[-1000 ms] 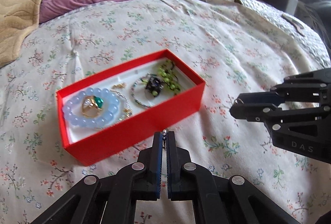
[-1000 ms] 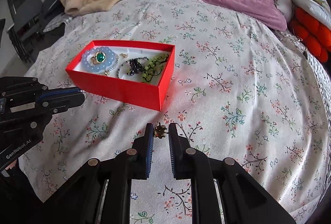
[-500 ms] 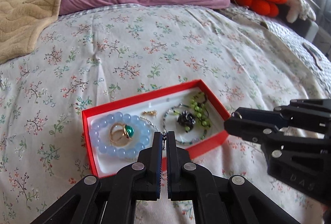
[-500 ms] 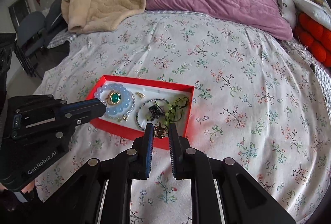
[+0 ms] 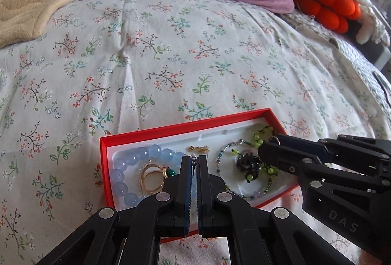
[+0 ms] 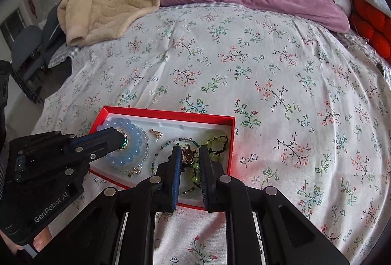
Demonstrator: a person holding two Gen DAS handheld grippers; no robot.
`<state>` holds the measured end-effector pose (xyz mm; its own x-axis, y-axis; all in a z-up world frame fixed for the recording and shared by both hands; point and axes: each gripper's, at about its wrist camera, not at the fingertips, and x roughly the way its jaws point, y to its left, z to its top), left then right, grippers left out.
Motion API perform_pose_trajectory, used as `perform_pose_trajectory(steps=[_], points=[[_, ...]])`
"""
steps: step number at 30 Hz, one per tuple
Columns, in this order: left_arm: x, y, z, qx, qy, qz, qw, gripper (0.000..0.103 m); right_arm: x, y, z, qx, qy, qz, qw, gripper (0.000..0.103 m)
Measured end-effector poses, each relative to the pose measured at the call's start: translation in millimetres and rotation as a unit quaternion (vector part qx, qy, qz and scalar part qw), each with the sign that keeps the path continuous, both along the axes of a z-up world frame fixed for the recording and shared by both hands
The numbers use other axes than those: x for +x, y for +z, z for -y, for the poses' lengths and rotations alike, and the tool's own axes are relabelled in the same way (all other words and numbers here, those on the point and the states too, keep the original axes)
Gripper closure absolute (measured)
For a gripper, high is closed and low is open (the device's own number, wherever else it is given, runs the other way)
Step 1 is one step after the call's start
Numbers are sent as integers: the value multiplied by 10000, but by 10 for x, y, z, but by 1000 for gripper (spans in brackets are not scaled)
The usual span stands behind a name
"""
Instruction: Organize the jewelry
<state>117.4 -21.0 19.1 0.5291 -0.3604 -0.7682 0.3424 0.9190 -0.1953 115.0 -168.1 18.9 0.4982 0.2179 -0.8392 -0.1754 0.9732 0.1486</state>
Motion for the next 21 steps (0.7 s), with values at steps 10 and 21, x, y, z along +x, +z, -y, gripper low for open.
perform_pose_trajectory(steps=[10, 21], points=[[-31, 73, -103, 21, 110, -38, 9999, 83, 61, 14, 72, 415, -13, -91, 9991, 69], [-271, 100, -300, 390, 583, -278, 9972, 45, -218, 236, 189, 226, -111, -16, 9997, 47]])
